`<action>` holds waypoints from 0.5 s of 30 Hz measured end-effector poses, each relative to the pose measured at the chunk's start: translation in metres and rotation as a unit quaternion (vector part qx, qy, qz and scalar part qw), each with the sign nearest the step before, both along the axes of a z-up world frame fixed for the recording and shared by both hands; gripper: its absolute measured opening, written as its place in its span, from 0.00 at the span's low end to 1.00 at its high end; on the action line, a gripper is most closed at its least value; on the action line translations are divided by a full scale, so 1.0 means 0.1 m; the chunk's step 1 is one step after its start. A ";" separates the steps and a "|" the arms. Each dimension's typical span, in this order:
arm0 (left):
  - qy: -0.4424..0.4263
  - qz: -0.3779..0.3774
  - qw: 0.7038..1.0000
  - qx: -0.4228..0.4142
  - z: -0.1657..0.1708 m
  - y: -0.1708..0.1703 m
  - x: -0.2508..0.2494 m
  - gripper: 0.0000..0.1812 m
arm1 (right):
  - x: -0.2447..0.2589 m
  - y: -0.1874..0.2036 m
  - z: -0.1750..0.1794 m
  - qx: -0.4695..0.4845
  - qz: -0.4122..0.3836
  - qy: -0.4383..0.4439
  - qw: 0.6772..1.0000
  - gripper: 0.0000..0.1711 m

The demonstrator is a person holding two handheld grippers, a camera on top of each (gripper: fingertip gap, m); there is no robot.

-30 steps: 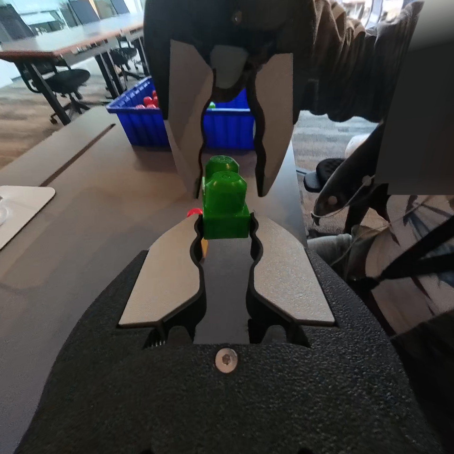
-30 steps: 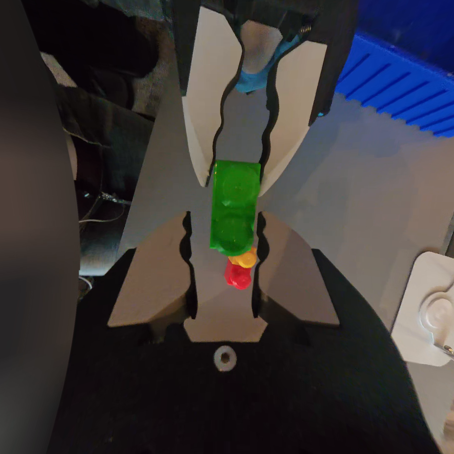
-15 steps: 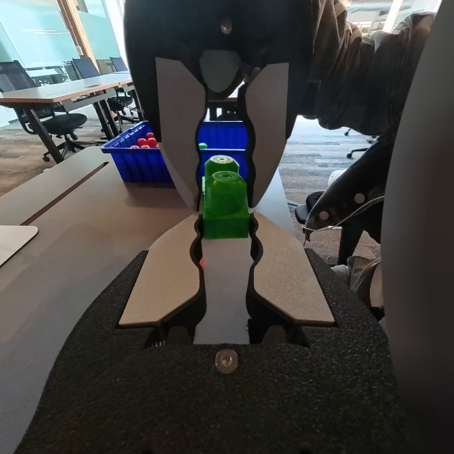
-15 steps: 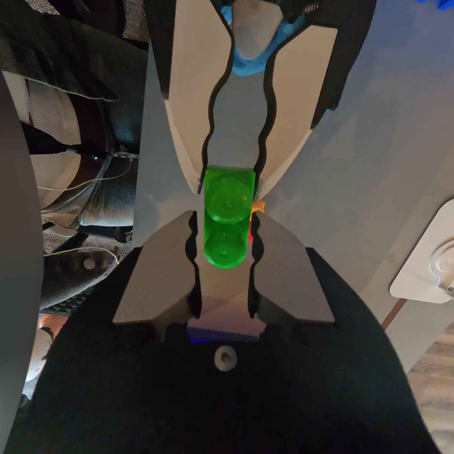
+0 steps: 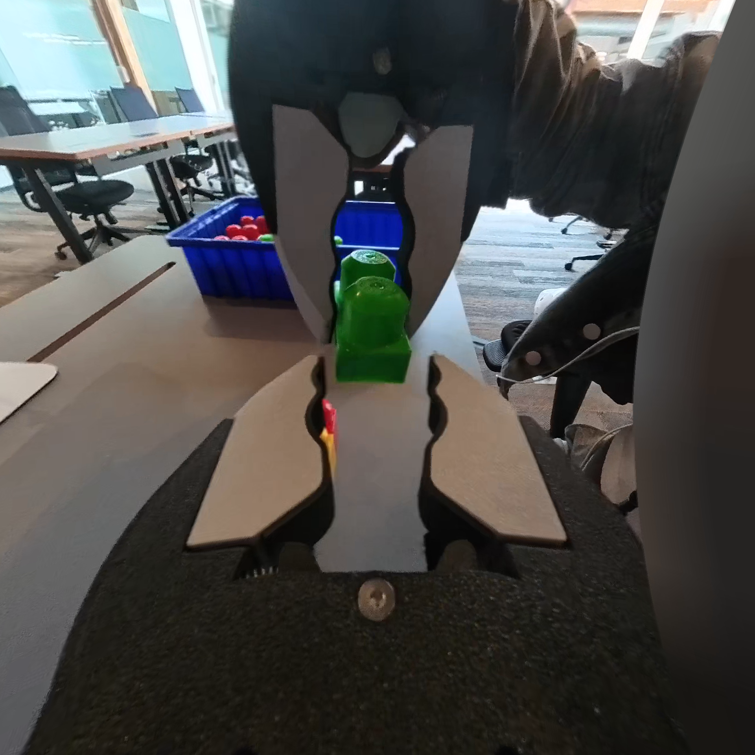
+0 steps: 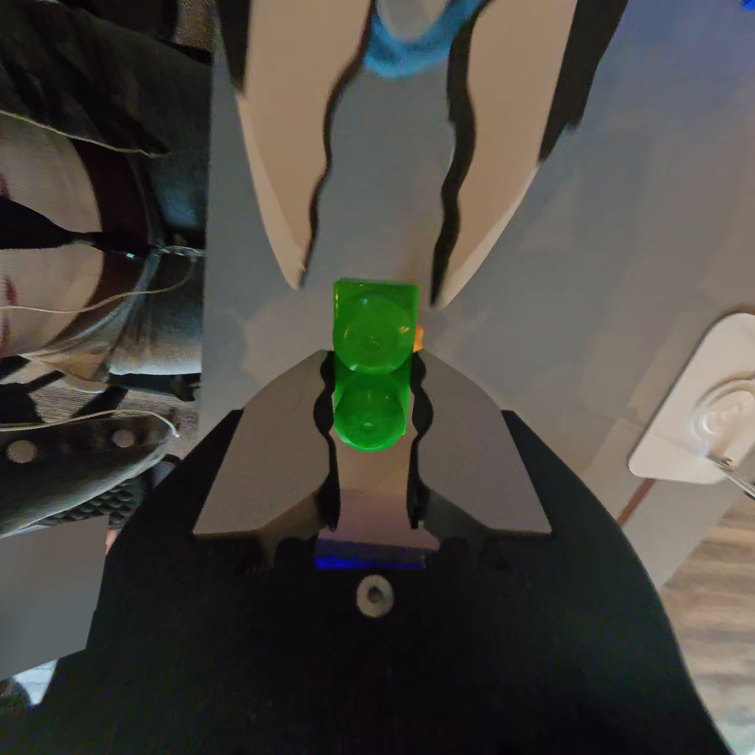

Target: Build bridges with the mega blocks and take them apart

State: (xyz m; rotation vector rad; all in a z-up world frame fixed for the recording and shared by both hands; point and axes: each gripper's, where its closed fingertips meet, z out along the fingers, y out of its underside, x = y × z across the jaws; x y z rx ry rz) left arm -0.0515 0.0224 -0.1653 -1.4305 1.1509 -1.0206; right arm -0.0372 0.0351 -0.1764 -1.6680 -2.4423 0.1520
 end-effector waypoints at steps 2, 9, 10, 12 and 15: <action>0.010 0.023 1.000 -0.008 0.00 0.07 -0.15 0.33 | 0.03 0.08 -0.04 0.009 -0.009 -0.001 1.000 0.20; 0.028 0.135 0.990 0.033 0.20 0.21 -0.78 0.34 | 0.23 0.39 -0.50 0.009 -0.051 -0.007 0.999 0.20; 0.026 0.144 0.988 0.040 0.24 0.21 -0.84 0.33 | 0.25 0.42 -0.58 0.009 -0.053 -0.010 0.999 0.20; 0.024 0.159 0.986 0.051 0.30 0.20 -0.94 0.32 | 0.30 0.46 -0.72 0.004 -0.055 -0.015 0.998 0.20; 0.036 0.171 0.983 0.052 0.30 0.19 -1.02 0.32 | 0.33 0.49 -0.87 -0.006 -0.060 -0.014 0.998 0.20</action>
